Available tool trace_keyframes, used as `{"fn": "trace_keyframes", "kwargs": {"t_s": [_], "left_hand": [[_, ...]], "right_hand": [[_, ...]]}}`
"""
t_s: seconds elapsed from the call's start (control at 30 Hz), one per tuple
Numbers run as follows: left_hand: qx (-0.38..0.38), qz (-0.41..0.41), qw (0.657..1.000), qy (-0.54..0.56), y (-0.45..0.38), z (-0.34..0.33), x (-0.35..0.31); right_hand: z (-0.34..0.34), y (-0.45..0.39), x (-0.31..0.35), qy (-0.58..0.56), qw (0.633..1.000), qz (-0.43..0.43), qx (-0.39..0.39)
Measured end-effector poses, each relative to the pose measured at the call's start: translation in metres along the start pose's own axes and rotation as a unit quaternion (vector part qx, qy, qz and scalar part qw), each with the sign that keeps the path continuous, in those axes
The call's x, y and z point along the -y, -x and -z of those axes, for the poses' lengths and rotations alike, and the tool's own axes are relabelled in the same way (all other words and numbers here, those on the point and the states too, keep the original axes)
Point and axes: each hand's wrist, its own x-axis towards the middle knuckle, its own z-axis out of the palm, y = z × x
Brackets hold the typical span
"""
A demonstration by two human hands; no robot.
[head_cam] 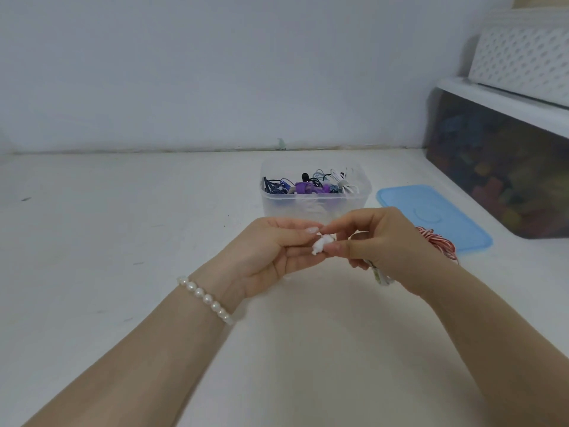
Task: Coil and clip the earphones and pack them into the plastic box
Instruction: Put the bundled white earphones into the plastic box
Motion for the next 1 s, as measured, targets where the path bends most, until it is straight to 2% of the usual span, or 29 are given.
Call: {"fn": "trace_keyframes", "kwargs": {"t_s": [0.23, 0.37, 0.47, 0.53, 0.67, 0.8, 1.0], "left_hand": [[-0.006, -0.019, 0.997, -0.072, 0.006, 0.011, -0.014], [-0.056, -0.057, 0.989, -0.126, 0.004, 0.023, -0.022], [-0.115, -0.086, 0.961, -0.237, 0.002, 0.035, -0.025], [-0.142, -0.098, 0.921, -0.348, 0.001, 0.042, -0.025], [-0.107, -0.07, 0.873, -0.47, 0.003, 0.047, -0.023], [-0.07, -0.037, 0.858, -0.507, 0.005, 0.052, -0.025], [-0.072, -0.022, 0.833, -0.548, 0.001, 0.053, -0.022]], "right_hand": [[0.002, -0.002, -0.003, -0.043, 0.999, 0.012, -0.027], [0.004, -0.003, -0.003, -0.064, 0.997, -0.002, -0.049], [0.007, -0.002, -0.003, -0.061, 0.996, 0.0, -0.072], [0.008, -0.002, -0.003, -0.026, 0.996, 0.0, -0.087], [0.004, -0.002, -0.004, 0.05, 0.996, -0.001, -0.074], [-0.001, -0.001, -0.006, 0.096, 0.994, 0.005, -0.052], [-0.004, -0.002, -0.006, 0.106, 0.993, 0.007, -0.051]]}}
